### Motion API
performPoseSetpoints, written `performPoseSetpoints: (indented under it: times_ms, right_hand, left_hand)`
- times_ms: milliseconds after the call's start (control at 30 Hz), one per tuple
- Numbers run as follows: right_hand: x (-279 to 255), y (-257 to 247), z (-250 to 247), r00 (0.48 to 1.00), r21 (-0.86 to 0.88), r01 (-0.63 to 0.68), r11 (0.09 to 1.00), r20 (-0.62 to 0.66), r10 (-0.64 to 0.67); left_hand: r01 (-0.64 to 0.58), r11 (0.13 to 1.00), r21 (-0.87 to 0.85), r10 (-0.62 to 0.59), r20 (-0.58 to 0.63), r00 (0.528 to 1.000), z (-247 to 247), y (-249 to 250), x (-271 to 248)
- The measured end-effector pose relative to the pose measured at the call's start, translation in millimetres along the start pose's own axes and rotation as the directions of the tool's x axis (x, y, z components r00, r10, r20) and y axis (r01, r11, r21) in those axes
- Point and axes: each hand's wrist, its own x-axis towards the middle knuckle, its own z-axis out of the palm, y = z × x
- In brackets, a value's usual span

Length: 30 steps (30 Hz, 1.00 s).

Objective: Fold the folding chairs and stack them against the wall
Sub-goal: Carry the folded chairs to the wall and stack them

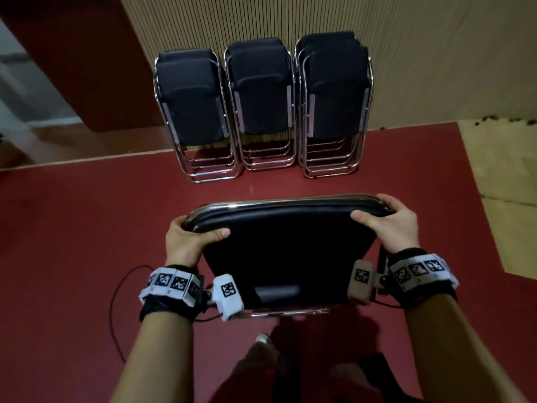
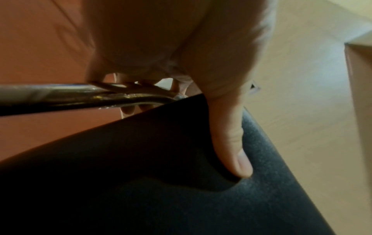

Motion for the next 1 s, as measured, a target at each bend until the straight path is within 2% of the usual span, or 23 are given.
performPoseSetpoints:
  times_ms: [267,400,633,767,1000]
  right_hand:
    - [151.4,-47.3,71.5,0.999,0.047,-0.017,0.999,-0.049,0.019]
    - [250.0,-58.7,116.7,0.999,0.051,-0.011,0.999,-0.039,0.013]
    - [417.3,-100.0,186.2,0.997,0.048,-0.013,0.999,0.075,0.009]
    - [494.2,-120.6,225.8,0.992,0.019,0.002,1.0,0.127,-0.005]
    - [612.2,-147.0,305.0,0.99,-0.013,-0.002,1.0,0.14,0.004]
  left_hand:
    - [-0.036,0.999,0.035,0.033,0.069,0.997,77.9,62.8,165.9]
    - [-0.028,0.998,0.062,0.026,0.035,0.999,127.6,82.4,256.0]
    - [-0.002,0.998,0.055,0.005,-0.054,0.999,196.7,106.0,396.5]
    - [0.025,0.997,0.066,-0.019,-0.097,0.995,219.2,119.1,457.6]
    - [0.051,0.998,0.048,-0.045,-0.123,0.991,264.5,136.0,587.9]
